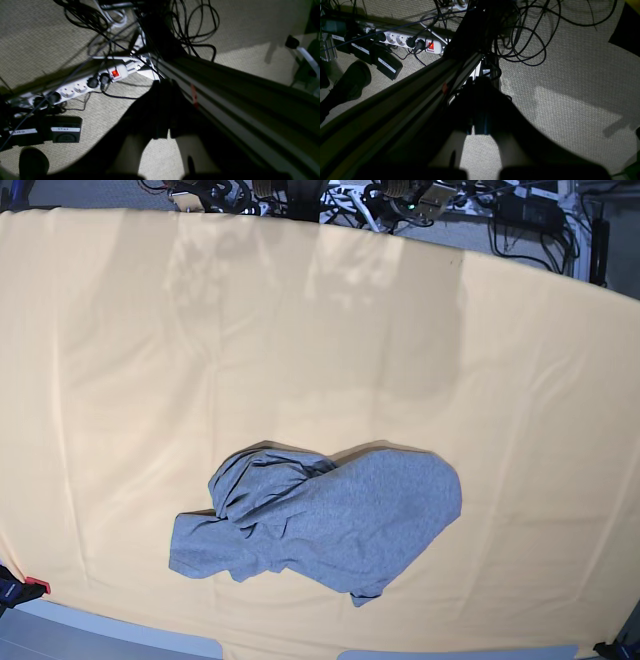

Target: Layout the t-shirt on the table in an organized manner, then fold the t-shirt properly

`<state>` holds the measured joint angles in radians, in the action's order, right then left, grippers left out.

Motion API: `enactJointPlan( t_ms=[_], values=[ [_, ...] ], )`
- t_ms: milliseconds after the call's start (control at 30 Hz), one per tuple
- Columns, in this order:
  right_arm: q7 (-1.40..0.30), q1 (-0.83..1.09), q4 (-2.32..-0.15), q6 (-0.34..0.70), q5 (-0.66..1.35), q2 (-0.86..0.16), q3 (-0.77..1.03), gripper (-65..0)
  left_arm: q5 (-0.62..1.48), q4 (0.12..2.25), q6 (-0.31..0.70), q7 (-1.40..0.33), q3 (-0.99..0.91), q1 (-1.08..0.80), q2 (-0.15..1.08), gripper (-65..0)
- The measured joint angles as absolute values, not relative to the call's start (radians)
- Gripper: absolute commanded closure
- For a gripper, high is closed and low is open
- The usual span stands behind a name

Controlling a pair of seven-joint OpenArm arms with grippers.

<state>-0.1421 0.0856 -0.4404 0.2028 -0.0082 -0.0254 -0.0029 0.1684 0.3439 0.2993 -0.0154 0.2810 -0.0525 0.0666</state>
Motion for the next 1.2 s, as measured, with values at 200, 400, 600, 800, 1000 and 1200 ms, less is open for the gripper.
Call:
enactJointPlan(
  t_ms=[200, 400, 600, 800, 1000, 1200],
  values=[
    [-0.142, 0.086, -0.446, 0.203, -0.008, -0.025, -0.003, 0.0, 0.132, 0.367, 0.300, -0.011, 0.281, -0.052, 0.067, 0.0],
    [-0.142, 0.087, -0.446, 0.203, -0.008, -0.025, -0.003, 0.0, 0.130, 0.367, 0.300, -0.011, 0.281, -0.052, 0.067, 0.0],
    [-0.142, 0.087, -0.446, 0.203, -0.008, -0.025, -0.003, 0.0, 0.130, 0.367, 0.300, -0.011, 0.281, -0.052, 0.067, 0.0],
    [-0.217, 0.087, -0.446, 0.207, -0.007, -0.025, -0.003, 0.0, 0.131, 0.367, 0.300, -0.063, 0.281, -0.052, 0.067, 0.0],
    [-0.386, 0.096, -0.452, 0.324, -0.007, -0.037, -0.003, 0.0, 0.130, 0.439, 0.300, -0.310, 0.281, -0.070, 0.081, 0.0],
    [-0.381, 0.162, -0.467, 0.398, -0.001, -0.086, -0.002, 0.0, 0.181, 0.569, 0.300, -0.316, 0.281, -0.162, 0.153, 0.0]
  ],
)
